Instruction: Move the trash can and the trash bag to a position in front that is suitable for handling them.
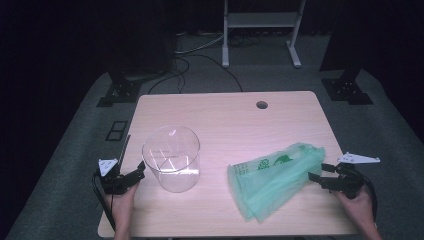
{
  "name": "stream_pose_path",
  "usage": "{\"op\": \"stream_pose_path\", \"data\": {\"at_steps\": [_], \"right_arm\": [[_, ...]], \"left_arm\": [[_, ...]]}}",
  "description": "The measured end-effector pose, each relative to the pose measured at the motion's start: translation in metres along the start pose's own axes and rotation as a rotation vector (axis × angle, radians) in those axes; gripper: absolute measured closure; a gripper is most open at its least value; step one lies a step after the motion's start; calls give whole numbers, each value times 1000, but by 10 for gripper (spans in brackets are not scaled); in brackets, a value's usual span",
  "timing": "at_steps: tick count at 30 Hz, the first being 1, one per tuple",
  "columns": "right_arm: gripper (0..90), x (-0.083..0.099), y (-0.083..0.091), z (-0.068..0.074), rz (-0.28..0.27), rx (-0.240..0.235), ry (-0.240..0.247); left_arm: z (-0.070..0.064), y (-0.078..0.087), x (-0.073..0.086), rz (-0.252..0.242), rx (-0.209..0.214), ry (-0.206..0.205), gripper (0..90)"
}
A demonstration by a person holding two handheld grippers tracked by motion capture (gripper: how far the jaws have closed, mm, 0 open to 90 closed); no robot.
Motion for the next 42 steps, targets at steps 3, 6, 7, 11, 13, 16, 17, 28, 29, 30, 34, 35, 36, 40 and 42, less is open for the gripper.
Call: {"op": "stream_pose_path", "data": {"at_steps": [3,6,7,11,13,16,17,28,29,30,34,35,36,40,42], "right_arm": [[216,-1,-2,1,4,-3,7],[216,0,-4,1,10,-6,9],[216,0,-4,1,11,-5,12],[216,-1,-3,3,6,-5,12],[216,-1,-2,4,4,-4,12],[216,-2,-1,6,3,-3,14],[216,-2,-1,7,3,-1,17],[216,-3,-1,11,2,-3,26],[216,-4,-1,12,3,-3,29],[216,-4,0,13,3,-1,31],[216,-7,2,15,-8,-2,44],[216,-7,3,15,-9,-1,42],[216,-7,4,14,-11,0,43],[216,-6,4,11,-11,-1,27],[216,-6,4,10,-10,-4,25]], "left_arm": [[-1,-1,1,5,-3,-2,24],[-4,-1,2,10,-1,-5,24],[-5,-1,2,10,-2,-8,24],[-10,-1,3,17,6,-19,24],[-12,-2,3,16,8,-21,24],[-19,-3,5,26,16,-32,43],[-20,-3,5,25,21,-32,42],[-36,-11,1,27,41,-32,43],[-40,-13,1,32,50,-37,42],[-45,-14,1,32,56,-40,42],[-62,-24,-2,45,81,-89,42],[-65,-27,-3,46,86,-105,42],[-68,-29,-5,44,93,-110,43],[-68,-45,-15,41,78,-126,43],[-66,-56,-22,38,88,-135,43]]}}
Point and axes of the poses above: each handheld gripper's, and its own axes: y roughly backward along the jaws, x roughly out of its underside, z roughly to its left, the point moved 8 cm from there along -y, roughly forward along the jaws, and after that the axes turned 2 degrees about z, right-handed, at the moved point
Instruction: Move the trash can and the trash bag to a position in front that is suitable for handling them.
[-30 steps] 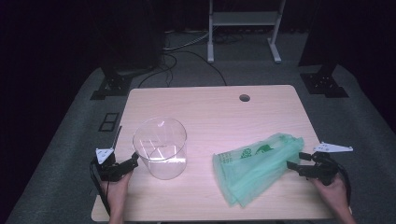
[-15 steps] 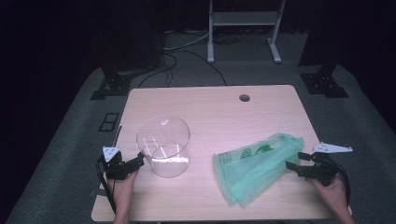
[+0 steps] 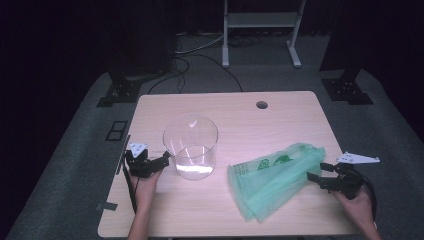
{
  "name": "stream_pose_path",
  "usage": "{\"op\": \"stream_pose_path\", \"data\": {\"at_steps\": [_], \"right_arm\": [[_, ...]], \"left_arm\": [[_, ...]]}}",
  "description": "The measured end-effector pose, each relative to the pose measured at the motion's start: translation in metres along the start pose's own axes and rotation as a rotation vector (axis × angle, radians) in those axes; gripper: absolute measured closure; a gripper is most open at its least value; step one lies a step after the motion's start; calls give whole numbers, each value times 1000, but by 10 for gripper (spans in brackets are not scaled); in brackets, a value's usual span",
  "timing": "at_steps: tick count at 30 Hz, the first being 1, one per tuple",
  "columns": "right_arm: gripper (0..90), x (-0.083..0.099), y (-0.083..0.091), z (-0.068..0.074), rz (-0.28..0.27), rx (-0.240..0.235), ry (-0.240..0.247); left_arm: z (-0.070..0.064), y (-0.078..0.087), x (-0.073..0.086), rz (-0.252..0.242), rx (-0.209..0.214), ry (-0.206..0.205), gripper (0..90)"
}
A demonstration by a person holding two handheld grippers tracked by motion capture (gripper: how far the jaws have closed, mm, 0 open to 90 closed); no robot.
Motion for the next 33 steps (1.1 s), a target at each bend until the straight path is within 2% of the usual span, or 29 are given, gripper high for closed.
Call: {"op": "stream_pose_path", "data": {"at_steps": [2,5,9,11,12,19,22,23,24,25,26,28,31,33], "right_arm": [[216,0,0,0,0,1,4],[216,-1,1,-1,-4,-1,5],[216,-1,1,-3,-5,-1,-2],[216,-1,1,-3,-5,-1,-5],[216,-1,1,-4,-4,-1,-5],[216,-1,0,-2,0,-9,-4],[216,-1,-1,-2,7,-14,-1],[216,0,-2,-2,12,-15,2],[216,0,-3,-1,14,-13,4],[216,-1,-4,0,17,-15,11],[216,-1,-4,1,19,-14,17],[216,-2,-6,4,23,-16,28],[216,-2,-9,8,33,-25,48],[216,-2,-13,12,42,-35,61]], "left_arm": [[2,-9,-7,-15,20,-19,44],[1,-15,-16,-45,83,-46,52],[-11,-18,-23,-62,152,-91,53],[-16,-19,-23,-63,163,-106,53],[-28,-21,-24,-62,183,-130,53],[-69,-32,-21,-45,249,-175,53],[-84,-36,-18,-36,268,-197,53],[-84,-36,-18,-36,268,-197,53],[-93,-39,-17,-29,280,-209,53],[-93,-39,-17,-29,280,-209,53],[-102,-41,-15,-25,291,-220,53],[-111,-42,-15,-25,305,-226,52],[-119,-44,-14,-23,318,-235,53],[-131,-45,-12,-13,336,-264,53]]}}
Point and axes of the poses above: each handheld gripper's, and its own axes: y roughly backward along the jaws, x roughly out of its underside, z roughly to its left, the point moved 8 cm from there along -y, roughly forward along the jaws, and after that the axes turned 2 degrees about z, right-handed, at the moved point
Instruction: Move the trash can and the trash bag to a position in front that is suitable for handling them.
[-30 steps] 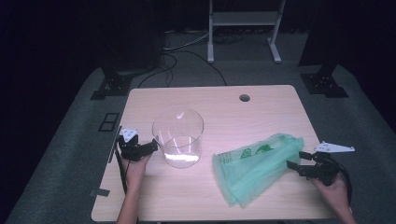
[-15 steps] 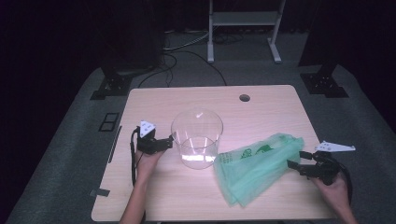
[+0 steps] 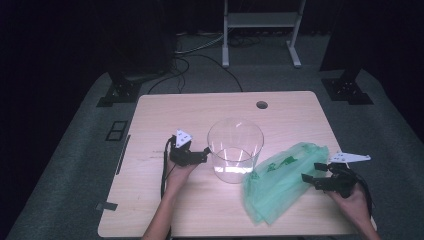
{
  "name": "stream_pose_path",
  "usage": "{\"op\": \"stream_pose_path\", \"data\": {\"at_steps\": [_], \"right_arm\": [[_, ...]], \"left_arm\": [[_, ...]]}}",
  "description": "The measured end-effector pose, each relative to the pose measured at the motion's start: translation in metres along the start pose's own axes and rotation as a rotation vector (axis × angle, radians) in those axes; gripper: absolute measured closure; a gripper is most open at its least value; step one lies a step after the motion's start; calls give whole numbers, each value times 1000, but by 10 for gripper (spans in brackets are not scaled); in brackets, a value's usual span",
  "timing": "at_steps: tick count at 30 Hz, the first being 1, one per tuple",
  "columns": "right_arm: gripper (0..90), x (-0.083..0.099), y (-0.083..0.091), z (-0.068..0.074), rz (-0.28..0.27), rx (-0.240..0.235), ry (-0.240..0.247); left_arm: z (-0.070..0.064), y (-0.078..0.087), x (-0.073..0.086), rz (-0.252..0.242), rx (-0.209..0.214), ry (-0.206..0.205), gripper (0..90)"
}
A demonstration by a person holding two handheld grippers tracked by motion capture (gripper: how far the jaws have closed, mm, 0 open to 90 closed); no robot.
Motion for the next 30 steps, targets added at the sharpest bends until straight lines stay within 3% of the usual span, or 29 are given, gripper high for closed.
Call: {"op": "stream_pose_path", "data": {"at_steps": [4,10,14,16,20,25,30], "right_arm": [[216,-2,-11,9,29,-19,41],[217,-1,-28,26,86,-78,128],[230,3,-35,30,120,-86,152],[271,5,-40,28,138,-59,172],[430,3,-41,29,142,-9,243],[661,3,-40,37,152,-47,283],[897,5,-40,44,166,-76,290]], "left_arm": [[-7,-1,-1,7,12,-17,52],[2,15,7,18,-18,-7,52],[8,28,13,19,-40,-10,52],[14,41,20,17,-54,-2,52],[21,56,30,22,-70,5,52],[27,73,40,20,-82,32,52],[27,84,47,26,-78,39,52]]}}
Point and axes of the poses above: each handheld gripper's, and its own axes: y roughly backward along the jaws, x roughly out of its underside, z roughly to its left, the point moved 8 cm from there along -y, roughly forward along the jaws, and after that the axes turned 2 degrees about z, right-handed, at the moved point
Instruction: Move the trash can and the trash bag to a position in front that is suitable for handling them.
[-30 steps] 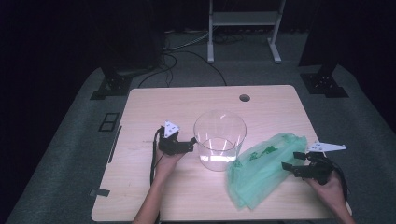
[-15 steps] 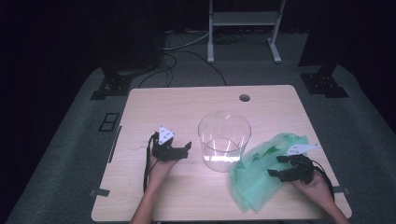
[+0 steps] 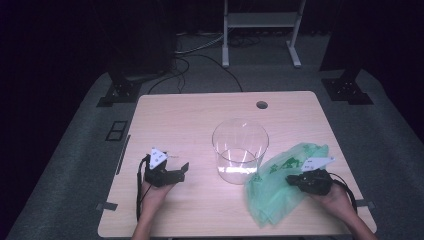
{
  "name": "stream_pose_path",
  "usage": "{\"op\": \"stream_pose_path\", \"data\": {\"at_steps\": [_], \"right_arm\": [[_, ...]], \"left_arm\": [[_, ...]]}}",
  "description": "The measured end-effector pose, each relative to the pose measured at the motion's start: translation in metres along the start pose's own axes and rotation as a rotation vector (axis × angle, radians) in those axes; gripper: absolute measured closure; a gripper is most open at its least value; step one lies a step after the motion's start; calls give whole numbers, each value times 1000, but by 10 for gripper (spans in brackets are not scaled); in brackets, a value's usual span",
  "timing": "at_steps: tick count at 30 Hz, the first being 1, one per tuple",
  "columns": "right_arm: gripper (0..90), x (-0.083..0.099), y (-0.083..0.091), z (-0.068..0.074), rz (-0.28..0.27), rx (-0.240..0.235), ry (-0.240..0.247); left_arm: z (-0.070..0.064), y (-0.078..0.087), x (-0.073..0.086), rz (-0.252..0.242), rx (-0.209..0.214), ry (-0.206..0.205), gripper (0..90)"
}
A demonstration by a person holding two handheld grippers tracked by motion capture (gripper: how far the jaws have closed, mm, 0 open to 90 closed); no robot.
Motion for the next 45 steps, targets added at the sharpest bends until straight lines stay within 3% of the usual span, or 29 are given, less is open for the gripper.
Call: {"op": "stream_pose_path", "data": {"at_steps": [5,12,20,31,39,45], "right_arm": [[900,-4,0,3,40,18,-28],[900,-17,20,9,-26,-62,-82],[900,-38,60,11,-118,-115,-119],[900,-89,128,22,-260,-131,-90],[900,-142,177,39,-357,-139,-24],[900,-187,199,55,-413,-147,45]], "left_arm": [[0,2,2,-6,4,8,52],[4,2,3,-2,2,12,52],[5,2,4,-4,2,26,53],[6,1,5,-1,5,38,52],[6,2,5,-3,8,40,53],[7,0,7,-1,10,44,52]]}}
Point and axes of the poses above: each handheld gripper's, and its own axes: y roughly backward along the jaws, x roughly out of its underside, z roughly to its left, the point moved 8 cm from there along -y, roughly forward along the jaws, and after that the axes turned 2 degrees about z, right-handed, at the moved point
